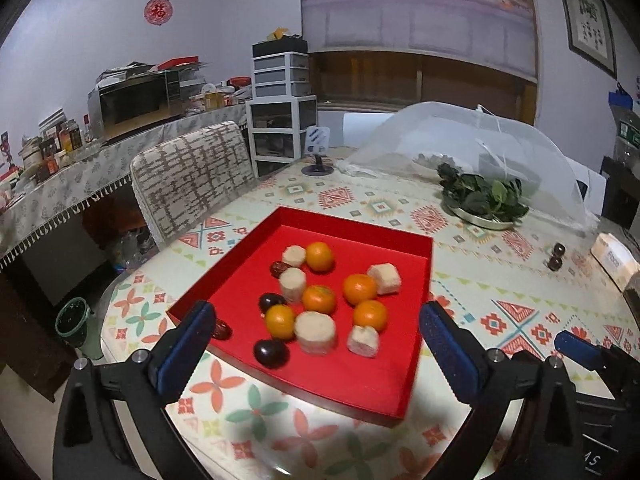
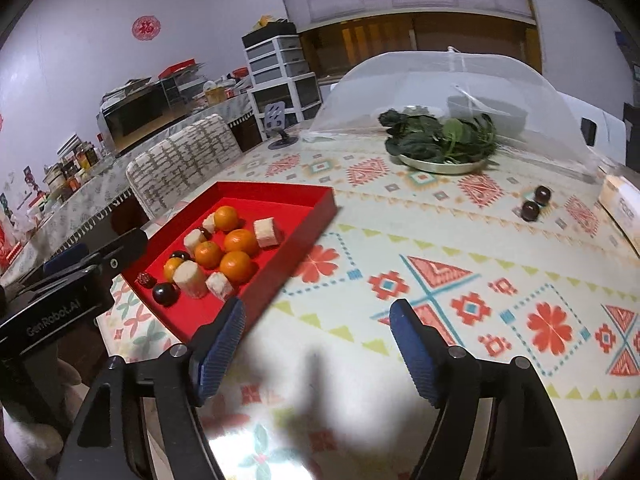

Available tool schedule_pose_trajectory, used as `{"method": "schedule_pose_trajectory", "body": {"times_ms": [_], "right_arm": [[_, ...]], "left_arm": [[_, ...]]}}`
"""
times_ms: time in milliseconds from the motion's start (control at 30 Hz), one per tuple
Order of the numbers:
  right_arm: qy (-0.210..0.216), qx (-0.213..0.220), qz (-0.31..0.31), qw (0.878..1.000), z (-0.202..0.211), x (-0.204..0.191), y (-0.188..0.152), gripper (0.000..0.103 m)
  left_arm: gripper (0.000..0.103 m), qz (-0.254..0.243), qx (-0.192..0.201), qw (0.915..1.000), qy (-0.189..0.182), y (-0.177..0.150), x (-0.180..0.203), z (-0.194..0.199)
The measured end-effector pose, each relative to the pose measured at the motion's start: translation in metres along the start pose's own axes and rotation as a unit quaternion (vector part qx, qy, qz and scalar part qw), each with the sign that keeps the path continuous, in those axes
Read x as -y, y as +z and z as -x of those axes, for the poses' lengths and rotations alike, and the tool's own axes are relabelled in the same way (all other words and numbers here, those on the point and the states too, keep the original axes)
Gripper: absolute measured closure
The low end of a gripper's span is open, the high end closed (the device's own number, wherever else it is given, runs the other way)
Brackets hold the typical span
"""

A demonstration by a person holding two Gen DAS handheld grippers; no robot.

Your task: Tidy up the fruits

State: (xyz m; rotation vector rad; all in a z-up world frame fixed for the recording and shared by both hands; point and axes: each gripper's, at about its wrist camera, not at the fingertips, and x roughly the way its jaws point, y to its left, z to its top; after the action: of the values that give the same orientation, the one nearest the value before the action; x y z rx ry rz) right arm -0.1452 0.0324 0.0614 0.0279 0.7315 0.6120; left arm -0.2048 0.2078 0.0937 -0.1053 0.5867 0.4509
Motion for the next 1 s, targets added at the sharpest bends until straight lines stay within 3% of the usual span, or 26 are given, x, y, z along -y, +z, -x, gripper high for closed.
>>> {"method": "schedule_pose_trajectory", "body": {"times_ms": [433,1000], "right_arm": [[-0.004,0.011,-0.021,1.0,0.024,0.024,-0.016,0.021],[-0.004,0.005,-0.017,1.0,0.023,0.025,-0.021,0.018]], "left_arm": [[0.002,-0.029,0.005,0.9995,-0.014,-0.005,0.035,0.02],[0.002,-0.027,0.001,0.9994,-0.02,-0.009,0.037,0.018]]}}
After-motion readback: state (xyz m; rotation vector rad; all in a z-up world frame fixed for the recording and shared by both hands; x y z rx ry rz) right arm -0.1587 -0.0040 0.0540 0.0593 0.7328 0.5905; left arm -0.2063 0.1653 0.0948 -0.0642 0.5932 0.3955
